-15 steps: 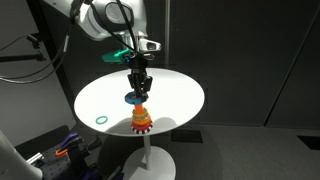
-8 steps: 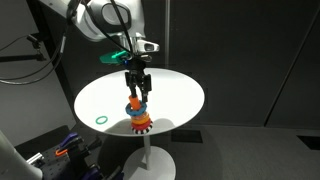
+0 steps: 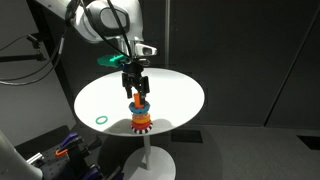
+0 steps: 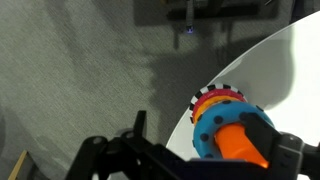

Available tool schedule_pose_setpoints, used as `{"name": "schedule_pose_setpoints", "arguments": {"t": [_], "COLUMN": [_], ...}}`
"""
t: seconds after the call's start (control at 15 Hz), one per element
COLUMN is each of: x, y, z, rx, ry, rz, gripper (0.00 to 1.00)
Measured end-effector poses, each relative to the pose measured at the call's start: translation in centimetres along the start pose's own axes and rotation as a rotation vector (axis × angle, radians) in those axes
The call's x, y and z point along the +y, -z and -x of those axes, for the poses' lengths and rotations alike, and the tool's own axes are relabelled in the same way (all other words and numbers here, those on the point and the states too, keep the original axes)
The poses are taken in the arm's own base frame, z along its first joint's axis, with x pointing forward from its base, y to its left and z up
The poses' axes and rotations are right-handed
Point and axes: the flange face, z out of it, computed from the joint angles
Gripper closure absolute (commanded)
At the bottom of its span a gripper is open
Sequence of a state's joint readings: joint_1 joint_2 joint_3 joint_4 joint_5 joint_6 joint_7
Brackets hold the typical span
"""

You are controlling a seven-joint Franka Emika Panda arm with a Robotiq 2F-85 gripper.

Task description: Put the blue ring on the orange block

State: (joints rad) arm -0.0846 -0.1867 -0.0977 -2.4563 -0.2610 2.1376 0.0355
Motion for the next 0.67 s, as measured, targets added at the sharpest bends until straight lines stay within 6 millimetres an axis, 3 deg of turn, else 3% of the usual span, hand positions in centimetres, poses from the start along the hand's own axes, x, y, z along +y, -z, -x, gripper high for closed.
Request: {"name": "schedule_pose_setpoints", "arguments": {"t": [0.67], "x": [-3.1], "y": [1.1], "z": [0.6], "rx": [0.002], "ry": [0.138], "rz": [-0.064], "gripper": [0.00]}}
